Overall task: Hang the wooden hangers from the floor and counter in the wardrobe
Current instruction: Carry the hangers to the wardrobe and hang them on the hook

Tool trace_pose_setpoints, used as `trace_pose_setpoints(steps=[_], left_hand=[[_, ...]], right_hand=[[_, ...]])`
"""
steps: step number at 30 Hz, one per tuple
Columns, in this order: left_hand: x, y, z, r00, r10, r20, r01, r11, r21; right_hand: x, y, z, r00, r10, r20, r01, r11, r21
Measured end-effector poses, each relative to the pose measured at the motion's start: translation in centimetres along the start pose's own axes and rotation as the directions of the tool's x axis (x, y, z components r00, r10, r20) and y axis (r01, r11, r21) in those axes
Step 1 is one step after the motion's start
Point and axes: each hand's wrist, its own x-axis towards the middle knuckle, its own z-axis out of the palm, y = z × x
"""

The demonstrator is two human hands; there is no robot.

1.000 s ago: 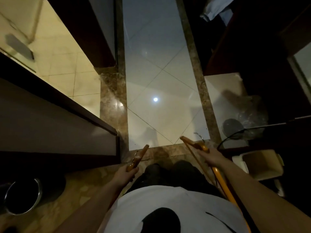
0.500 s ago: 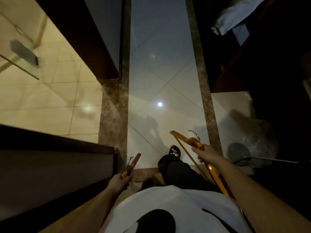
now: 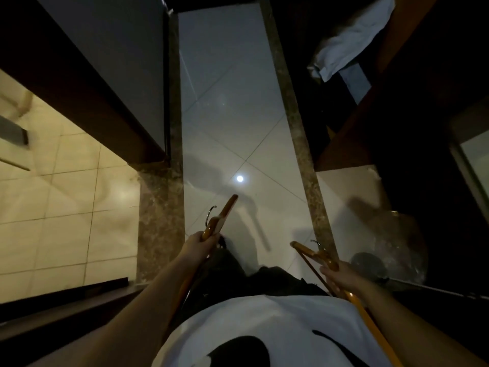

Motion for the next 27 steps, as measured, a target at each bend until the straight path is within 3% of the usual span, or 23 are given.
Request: trace_pose_setpoints(steps=[6,12,18,27], left_hand=[[5.2,2.7,-4.8,1.0,-0.004,-0.018,0.005,1.0,0.016],[10.4,3.8,-13.4,0.995,-0.081,-0.064,0.085,0.994,0.063],[15.1,6.1,-21.8,0.982,-0.115,-0.148,0.138,0.979,0.153],[22.5,13.2,-25.0,0.976,-0.141,-0.168,0.161,0.981,0.108]], right_hand=[[2.9,-9.7,-1.2,0.999,-0.04,-0.033,0.038,0.998,-0.049],[5.3,-24.1,-1.4,0.992,-0.125,-0.023,0.124,0.991,-0.047],[7.5,-37.5,-2.0,0.956,-0.292,-0.034,0.293,0.956,0.012],[11.5,-45.7,-6.5,0.937,-0.347,-0.03,0.347,0.938,0.01]])
